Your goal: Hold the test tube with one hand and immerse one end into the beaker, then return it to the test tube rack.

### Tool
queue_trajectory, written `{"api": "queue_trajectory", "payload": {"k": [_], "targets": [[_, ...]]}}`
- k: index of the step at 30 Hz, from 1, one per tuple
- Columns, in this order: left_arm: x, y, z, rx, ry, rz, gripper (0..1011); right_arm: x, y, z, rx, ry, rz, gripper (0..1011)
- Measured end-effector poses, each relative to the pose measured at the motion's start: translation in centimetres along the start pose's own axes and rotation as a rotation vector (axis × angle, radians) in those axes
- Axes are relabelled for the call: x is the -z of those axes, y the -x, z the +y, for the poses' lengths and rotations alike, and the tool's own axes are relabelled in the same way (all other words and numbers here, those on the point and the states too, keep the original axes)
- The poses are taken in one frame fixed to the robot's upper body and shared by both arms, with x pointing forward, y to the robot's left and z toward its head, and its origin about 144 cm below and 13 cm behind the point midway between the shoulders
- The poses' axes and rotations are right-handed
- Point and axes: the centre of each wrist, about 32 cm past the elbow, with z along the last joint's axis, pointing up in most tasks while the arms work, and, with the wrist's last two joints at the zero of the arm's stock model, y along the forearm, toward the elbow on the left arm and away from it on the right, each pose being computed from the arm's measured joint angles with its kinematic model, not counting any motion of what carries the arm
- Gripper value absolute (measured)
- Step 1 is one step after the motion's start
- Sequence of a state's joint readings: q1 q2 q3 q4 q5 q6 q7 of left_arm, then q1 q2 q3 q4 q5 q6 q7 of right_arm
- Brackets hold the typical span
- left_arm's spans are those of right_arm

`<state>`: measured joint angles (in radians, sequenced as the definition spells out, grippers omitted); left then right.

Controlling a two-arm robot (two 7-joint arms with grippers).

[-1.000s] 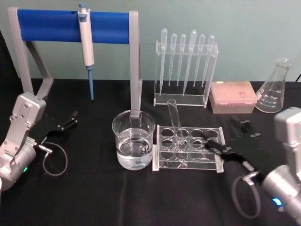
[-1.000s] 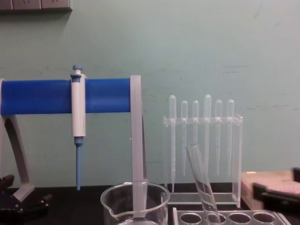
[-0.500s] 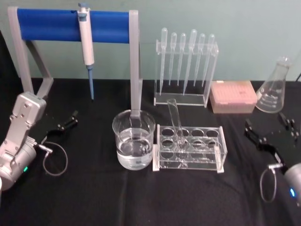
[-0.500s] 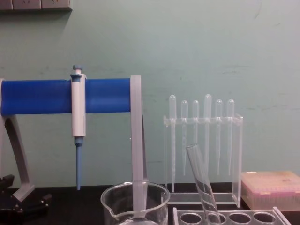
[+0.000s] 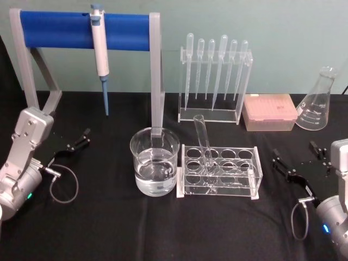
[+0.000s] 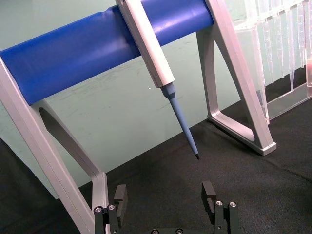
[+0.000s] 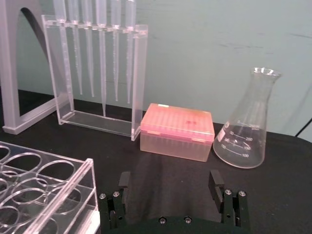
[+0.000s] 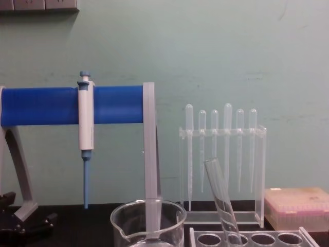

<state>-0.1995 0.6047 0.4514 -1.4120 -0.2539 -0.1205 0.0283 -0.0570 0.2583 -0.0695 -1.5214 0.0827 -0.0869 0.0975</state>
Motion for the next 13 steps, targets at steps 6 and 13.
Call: {"api": "queue_trajectory", "payload": {"k": [6,13], "targets": [[0.00,0.00,0.00,0.000,0.000,0.000,1000,-0.12,0.07,0.05,-0.006,-0.002,-0.004,1002],[0.00,0.00,0.00,0.000,0.000,0.000,1000,-0.14,0.02,0.01,-0.006,-0.002,-0.003,1002]]}}
